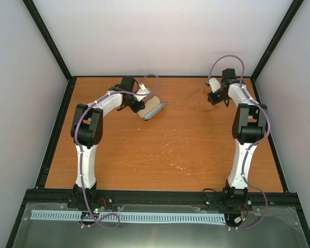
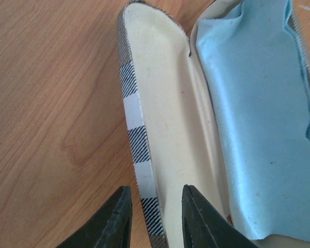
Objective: Organize the sunglasses
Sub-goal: Pick up the sunglasses from the center of the board, then fold the sunglasses.
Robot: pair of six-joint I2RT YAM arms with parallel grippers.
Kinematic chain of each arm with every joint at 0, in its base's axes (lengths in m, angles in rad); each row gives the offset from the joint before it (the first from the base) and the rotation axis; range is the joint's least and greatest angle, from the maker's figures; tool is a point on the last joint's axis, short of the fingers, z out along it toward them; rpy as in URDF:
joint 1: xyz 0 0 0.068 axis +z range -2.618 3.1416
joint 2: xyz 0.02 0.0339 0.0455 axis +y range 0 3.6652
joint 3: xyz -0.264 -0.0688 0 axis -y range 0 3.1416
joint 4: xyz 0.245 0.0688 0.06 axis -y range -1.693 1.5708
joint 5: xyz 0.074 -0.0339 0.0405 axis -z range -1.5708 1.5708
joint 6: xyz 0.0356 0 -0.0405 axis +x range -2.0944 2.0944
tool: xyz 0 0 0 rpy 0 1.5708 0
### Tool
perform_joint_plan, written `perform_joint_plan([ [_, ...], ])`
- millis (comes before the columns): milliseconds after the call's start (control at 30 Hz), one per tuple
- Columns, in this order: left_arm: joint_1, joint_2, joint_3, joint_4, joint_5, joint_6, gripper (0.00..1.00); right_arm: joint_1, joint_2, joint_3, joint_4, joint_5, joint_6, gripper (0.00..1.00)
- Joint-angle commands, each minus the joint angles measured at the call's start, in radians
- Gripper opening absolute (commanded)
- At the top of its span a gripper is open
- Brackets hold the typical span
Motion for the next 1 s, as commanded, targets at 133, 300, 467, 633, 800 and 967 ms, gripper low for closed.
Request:
perform_joint_plan([
  [133, -0.005, -0.088, 0.076, 0.021, 0.13, -0.095, 0.29, 0.063, -0.128, -0.033, 0.166, -0.293, 0.369, 0.03],
  [300, -0.006, -0.106, 0.145, 0.061, 0.211, -0.186, 0.29, 0.169, -0.254, -0.211, 0.317, -0.437, 0.662, 0.03],
  [467, -0.006, -0.128, 0.192, 0.107, 0.3, -0.275, 0.29, 0.198, -0.376, -0.437, 0.595, -0.526, 0.909, 0.03],
  [633, -0.008, -0.166, 0.162, 0.193, 0.346, -0.373, 0.29, 0.207, -0.463, -0.612, 0.796, -0.592, 1.065, 0.03],
  [800, -0.04, -0.209, 0.111, 0.246, 0.398, -0.445, 0.29, 0.222, -0.483, -0.657, 0.88, -0.602, 1.125, 0.03],
  [967, -0.092, -0.237, 0.068, 0.283, 0.384, -0.455, 0.28, 0.274, -0.457, -0.639, 0.898, -0.61, 1.141, 0.03],
])
